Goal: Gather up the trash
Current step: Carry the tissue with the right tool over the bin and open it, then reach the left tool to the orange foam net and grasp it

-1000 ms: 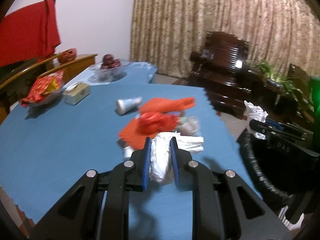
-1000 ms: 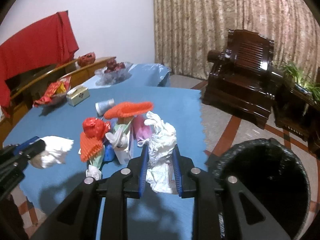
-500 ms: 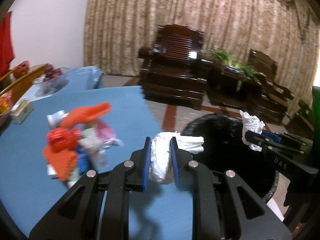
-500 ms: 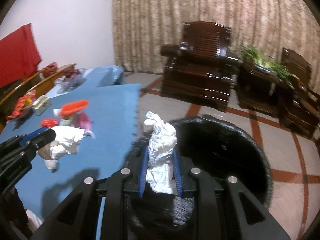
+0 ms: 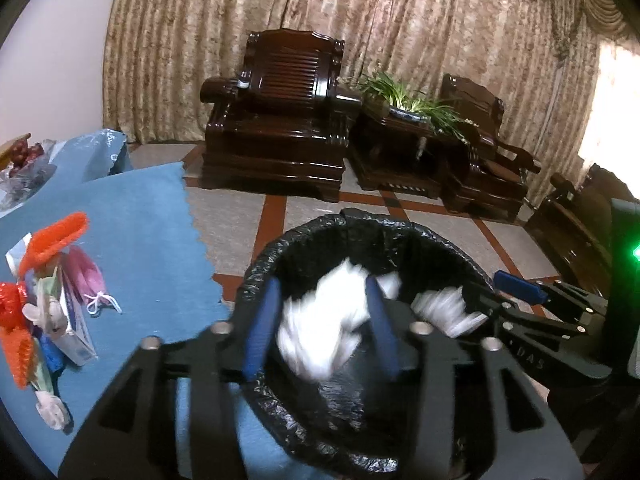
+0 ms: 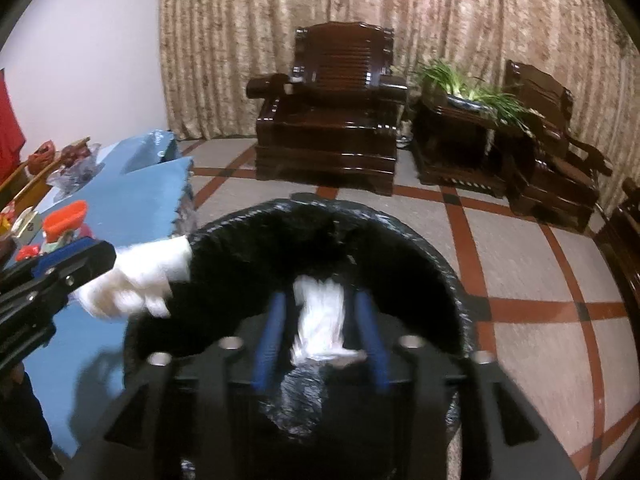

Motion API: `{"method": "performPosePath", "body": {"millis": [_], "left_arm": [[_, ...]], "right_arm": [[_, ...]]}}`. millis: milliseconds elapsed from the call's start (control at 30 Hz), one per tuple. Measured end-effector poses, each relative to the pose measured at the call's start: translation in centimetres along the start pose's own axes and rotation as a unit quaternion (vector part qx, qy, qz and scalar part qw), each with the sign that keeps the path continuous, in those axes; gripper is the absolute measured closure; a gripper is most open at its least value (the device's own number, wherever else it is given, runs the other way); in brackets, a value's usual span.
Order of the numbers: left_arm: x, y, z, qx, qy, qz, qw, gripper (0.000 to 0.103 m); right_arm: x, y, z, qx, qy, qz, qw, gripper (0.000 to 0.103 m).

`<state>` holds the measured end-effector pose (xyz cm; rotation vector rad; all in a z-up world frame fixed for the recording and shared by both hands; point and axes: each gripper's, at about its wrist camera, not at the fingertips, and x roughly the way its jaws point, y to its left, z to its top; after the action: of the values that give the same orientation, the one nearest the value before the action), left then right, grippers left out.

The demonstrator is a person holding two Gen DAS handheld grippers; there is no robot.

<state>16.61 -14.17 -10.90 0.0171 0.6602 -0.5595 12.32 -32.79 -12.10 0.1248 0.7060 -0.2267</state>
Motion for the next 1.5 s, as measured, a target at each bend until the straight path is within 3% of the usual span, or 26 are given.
{"method": "performPosePath", "body": {"millis": [133, 267, 367, 467, 733, 900, 1133, 1500], "left_arm": [[-0.5, 0.9, -0.2, -0.004, -0.004, 0.009, 0.9999, 0.04], [-2.5, 2.5, -0.4, -0.011, -0.021, 0.037, 0.999, 0.024], [-4.9, 4.6, -0.9, -0.025, -0.035, 0.072, 0.9965, 0.015], [-7.4, 6.7, -1.5, -0.046, -0.043, 0.106, 0.9924, 0.015], [-14.1, 14.2, -4.3, -0.079, -0.057, 0.236, 0.9669, 0.014], [-16.1, 17.6, -5.9, -0.107, -0.046, 0.275, 0.9542, 0.015], [-15.7, 20.5, -8.5, -0.127, -0.025, 0.295, 0.9466, 0.019], [-12.0, 22.8, -8.3, -0.145, -0.012, 0.279, 0.9494, 0.026]], "right_arm": [[-0.5, -0.2, -0.1, 0.004, -0.011, -0.011, 1.0, 0.017], [-1.2, 0.9, 0.3, 0.0, -0.024, -0.003, 1.0, 0.006], [-1.8, 2.4, 0.9, -0.008, -0.035, 0.016, 0.999, 0.006], [-2.3, 4.4, 1.4, -0.017, -0.046, 0.043, 0.998, 0.006], [-2.8, 12.8, 1.9, -0.074, -0.066, 0.126, 0.987, 0.006], [-2.1, 18.0, 1.8, -0.108, -0.071, 0.168, 0.977, 0.006], [0.2, 23.3, 0.7, -0.14, -0.055, 0.193, 0.97, 0.008], [3.2, 24.6, 0.3, -0.147, -0.032, 0.184, 0.971, 0.015]]}}
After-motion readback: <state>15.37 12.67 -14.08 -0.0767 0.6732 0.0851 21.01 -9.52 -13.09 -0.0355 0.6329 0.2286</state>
